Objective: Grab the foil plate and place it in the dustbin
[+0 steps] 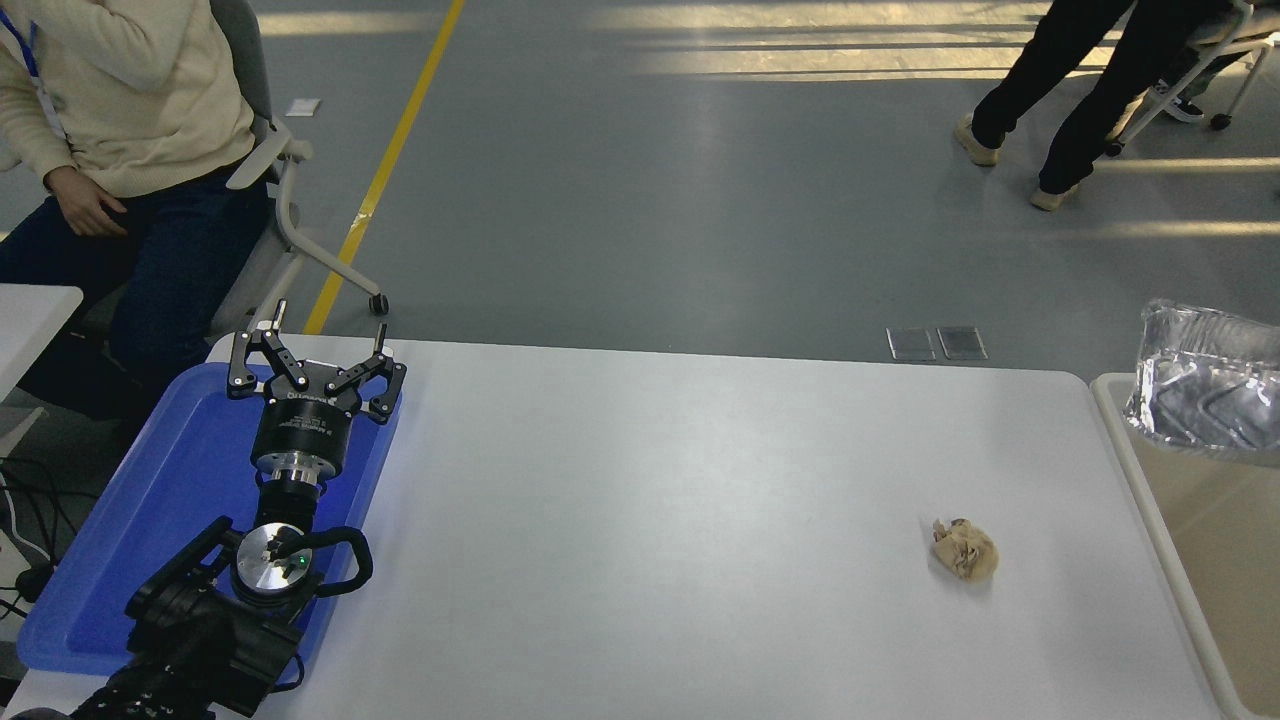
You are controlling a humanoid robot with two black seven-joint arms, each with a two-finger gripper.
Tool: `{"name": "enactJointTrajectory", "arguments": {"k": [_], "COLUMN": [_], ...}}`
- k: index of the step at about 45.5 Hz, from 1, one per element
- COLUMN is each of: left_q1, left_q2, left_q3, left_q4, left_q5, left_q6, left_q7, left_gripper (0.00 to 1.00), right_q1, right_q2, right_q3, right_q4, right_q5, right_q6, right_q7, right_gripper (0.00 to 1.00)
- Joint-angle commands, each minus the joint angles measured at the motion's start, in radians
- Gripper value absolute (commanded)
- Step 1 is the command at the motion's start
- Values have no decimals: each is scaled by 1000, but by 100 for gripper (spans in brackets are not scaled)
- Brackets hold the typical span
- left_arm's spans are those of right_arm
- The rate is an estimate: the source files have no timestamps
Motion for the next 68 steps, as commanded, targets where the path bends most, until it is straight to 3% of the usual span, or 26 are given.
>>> {"name": "enactJointTrajectory", "arguments": {"k": [1, 19, 41, 48, 61, 68], "left_q1": [0, 0, 0, 0, 0, 0], "left_q2": [0, 0, 0, 0, 0, 2], "left_q3": [0, 0, 0, 0, 0, 0], "left_q4": [0, -1, 0, 0, 0, 0], "left_q5": [-2, -2, 0, -2, 0, 0], "left_q6": [0, 0, 0, 0, 0, 0], "left_q7": [0, 0, 0, 0, 0, 0], "left_gripper": [100, 100, 100, 100, 100, 100], "right_q1": [-340, -683, -1003, -1041, -1119, -1178], "right_q2": [-30, 39, 226, 275, 367, 415], "right_q3": [287, 525, 532, 537, 703, 804], "right_q4": [-233, -446, -740, -751, -754, -754], "right_q5": [4, 76, 480, 541, 667, 668], "right_q6": [-5, -126, -237, -338, -548, -623], "right_q7": [3, 0, -17, -48, -158, -166], "right_gripper": [0, 0, 0, 0, 0, 0]}}
